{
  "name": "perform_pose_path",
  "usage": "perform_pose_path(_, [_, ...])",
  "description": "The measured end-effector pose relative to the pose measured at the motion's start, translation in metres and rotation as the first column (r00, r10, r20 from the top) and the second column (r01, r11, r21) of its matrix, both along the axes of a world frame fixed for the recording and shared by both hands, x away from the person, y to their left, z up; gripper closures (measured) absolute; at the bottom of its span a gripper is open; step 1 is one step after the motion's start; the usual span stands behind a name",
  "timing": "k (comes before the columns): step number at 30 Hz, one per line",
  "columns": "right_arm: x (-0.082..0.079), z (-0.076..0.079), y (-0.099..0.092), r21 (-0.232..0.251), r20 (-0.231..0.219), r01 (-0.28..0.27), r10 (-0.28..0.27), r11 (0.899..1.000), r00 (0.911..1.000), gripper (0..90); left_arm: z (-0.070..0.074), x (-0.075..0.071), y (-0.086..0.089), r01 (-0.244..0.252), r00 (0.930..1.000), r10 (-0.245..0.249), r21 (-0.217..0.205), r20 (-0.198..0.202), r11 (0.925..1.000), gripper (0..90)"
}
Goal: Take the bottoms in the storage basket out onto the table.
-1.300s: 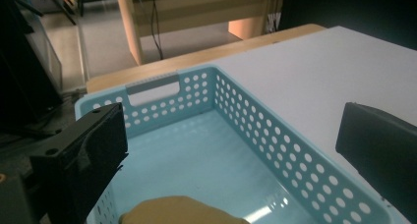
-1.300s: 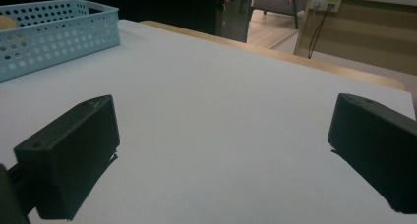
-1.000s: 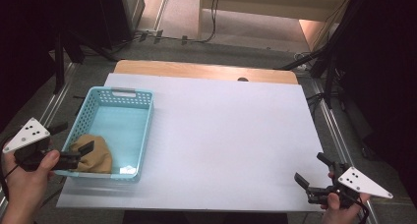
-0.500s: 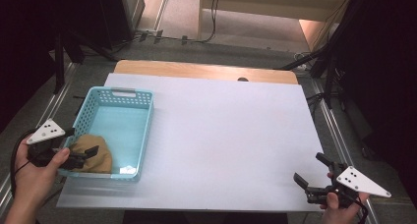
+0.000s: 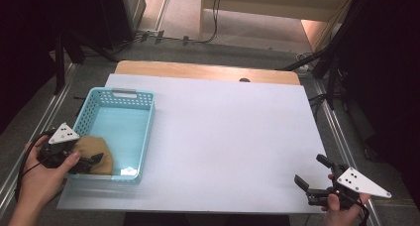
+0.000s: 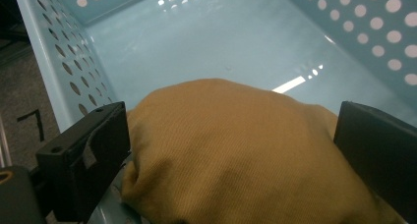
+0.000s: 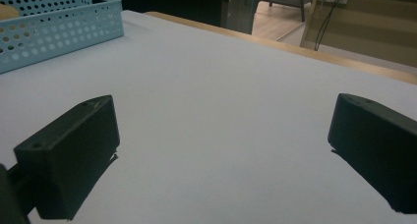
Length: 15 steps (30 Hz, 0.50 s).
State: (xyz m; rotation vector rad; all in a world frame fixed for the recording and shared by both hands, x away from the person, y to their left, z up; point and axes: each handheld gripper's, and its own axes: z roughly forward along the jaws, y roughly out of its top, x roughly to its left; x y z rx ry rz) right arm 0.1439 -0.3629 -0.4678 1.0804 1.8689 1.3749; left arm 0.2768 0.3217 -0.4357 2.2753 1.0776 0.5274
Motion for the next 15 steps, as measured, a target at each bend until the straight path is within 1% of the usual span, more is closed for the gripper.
perform_pose_path(2, [0.0001,-0.0003,-0.0001,0.0,0.002,-0.005,0.005,1.0,1.0,0.0,-0.0008,0.001,-0.0025,0.013,0.9998,-0.012,0.03,-0.018,0.9995,0.7])
perform_pose_path(4, [0.0004,-0.0004,0.0002,-0.002,-0.001,-0.005,0.005,1.0,1.0,0.0,-0.0009,0.002,-0.0031,0.019,0.9992,-0.017,0.038,-0.037,0.9991,0.9])
perform_pose_path(7, [0.001,-0.0008,0.0007,-0.004,-0.004,-0.01,0.01,1.0,0.9999,0.0,-0.0017,0.0034,-0.0032,0.02,0.9984,-0.018,0.037,-0.053,0.9991,1.6])
perform_pose_path(10, [0.0014,-0.0009,0.0004,-0.004,-0.003,-0.011,0.011,1.0,0.9999,0.0,-0.0028,0.0053,-0.0046,0.028,0.9957,-0.022,0.058,-0.09,0.9979,1.6])
perform_pose_path(12, [0.0015,-0.0011,0.0002,-0.001,-0.006,-0.009,0.009,1.0,0.9999,0.0,-0.0034,0.0068,-0.0056,0.03,0.9941,-0.023,0.068,-0.106,0.9973,1.6])
perform_pose_path(14, [0.0018,-0.0013,0.0,0.0,-0.007,-0.008,0.008,1.0,0.9999,0.0,-0.0043,0.0082,-0.0076,0.028,0.9922,-0.017,0.087,-0.124,0.9958,1.6])
perform_pose_path(15, [0.0018,-0.0013,-0.0001,-0.001,-0.007,-0.007,0.007,1.0,1.0,0.0,-0.0046,0.0093,-0.009,0.029,0.9899,-0.015,0.097,-0.141,0.9949,1.6])
